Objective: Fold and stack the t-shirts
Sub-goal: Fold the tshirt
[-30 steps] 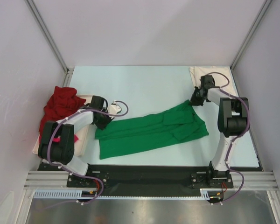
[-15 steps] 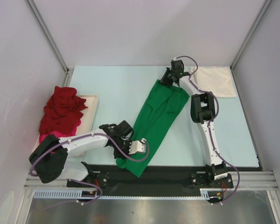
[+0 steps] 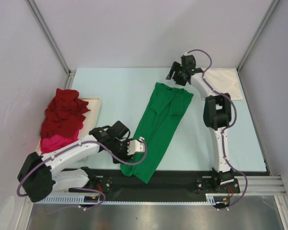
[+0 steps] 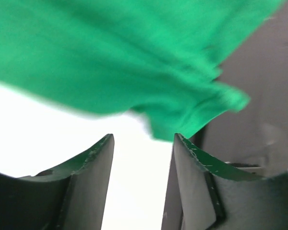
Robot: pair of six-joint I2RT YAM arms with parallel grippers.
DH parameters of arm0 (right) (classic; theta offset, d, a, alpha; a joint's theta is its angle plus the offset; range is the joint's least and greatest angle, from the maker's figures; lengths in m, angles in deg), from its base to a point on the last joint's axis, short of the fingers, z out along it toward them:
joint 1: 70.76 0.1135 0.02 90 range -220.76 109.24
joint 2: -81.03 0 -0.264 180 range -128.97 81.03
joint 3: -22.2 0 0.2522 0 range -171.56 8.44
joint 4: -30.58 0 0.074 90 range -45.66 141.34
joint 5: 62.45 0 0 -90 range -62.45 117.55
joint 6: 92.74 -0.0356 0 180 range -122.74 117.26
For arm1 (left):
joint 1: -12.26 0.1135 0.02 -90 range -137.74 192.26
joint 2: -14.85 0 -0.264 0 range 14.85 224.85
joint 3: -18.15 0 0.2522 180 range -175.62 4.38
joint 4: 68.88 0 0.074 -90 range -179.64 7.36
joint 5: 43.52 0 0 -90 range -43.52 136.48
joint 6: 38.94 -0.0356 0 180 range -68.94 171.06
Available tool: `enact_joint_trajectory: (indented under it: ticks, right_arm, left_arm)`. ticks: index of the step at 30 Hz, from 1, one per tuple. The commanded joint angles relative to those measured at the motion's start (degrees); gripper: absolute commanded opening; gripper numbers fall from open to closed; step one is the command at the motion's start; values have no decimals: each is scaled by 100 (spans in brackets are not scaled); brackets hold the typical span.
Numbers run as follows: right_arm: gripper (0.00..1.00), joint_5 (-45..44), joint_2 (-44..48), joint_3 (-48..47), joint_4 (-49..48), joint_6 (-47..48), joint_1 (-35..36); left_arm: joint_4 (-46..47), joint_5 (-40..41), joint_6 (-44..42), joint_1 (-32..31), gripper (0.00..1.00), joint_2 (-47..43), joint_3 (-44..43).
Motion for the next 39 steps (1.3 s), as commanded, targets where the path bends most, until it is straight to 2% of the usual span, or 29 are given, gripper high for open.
enact_joint_trajectory:
  ticks: [1,4,6,10,15,18,21,22,24,26,29,30,31,34,36,37,39]
  right_arm:
    - [73,-865,1593,1002,213,520,-301]
    - [70,-1261,2324,2444,-198,468,-538]
    - [65,-1052,2483,3120,-393,311,-783]
    - [52,-550,2335,3554,-490,116,-1047]
    - [51,-251,2027,3511,-587,99,-1048]
    - [46,-207,1790,3459,-640,-24,-1092]
    - [24,-6,1570,3423,-876,-156,-1188]
    - [11,99,1500,3380,-973,-191,-1215]
    - [0,504,1237,3100,-1245,-314,-1268]
    - [0,776,808,2731,-1334,-428,-1242]
    - [0,926,148,1213,-1098,-542,-1180]
    - [0,988,-368,739,-897,-700,-1154]
    - [0,1058,-712,-354,-782,-806,-1136]
    - [0,1295,-1760,-2220,-666,-1245,-1013]
    - [2,1287,-1876,-2316,-1199,-1456,-943]
    - [19,1165,-1754,-2046,-1368,-1605,-890]
    - [36,1068,-1517,-1720,-1554,-1554,-864]
  left_arm:
    - [-425,554,-70,587,59,-444,50]
    - [-435,950,-61,817,60,-532,173]
    - [-373,863,-18,853,60,-558,208]
    - [-206,888,176,853,61,-479,112]
    - [-136,880,299,853,64,-392,-64]
    - [-92,871,352,853,65,-347,-56]
    - [-83,862,396,853,66,-356,-29]
    - [-74,862,413,853,66,-347,-29]
    - [-65,819,422,853,66,-304,-38]
    - [-13,783,448,853,66,-251,-47]
    - [136,739,457,853,66,-75,-108]
    - [215,687,466,853,67,-14,-152]
    - [259,678,475,853,67,100,-196]
    - [462,538,562,853,67,267,-336]
    - [619,441,598,853,67,452,-442]
    - [681,319,624,844,67,505,-468]
    - [822,248,598,836,67,689,-521]
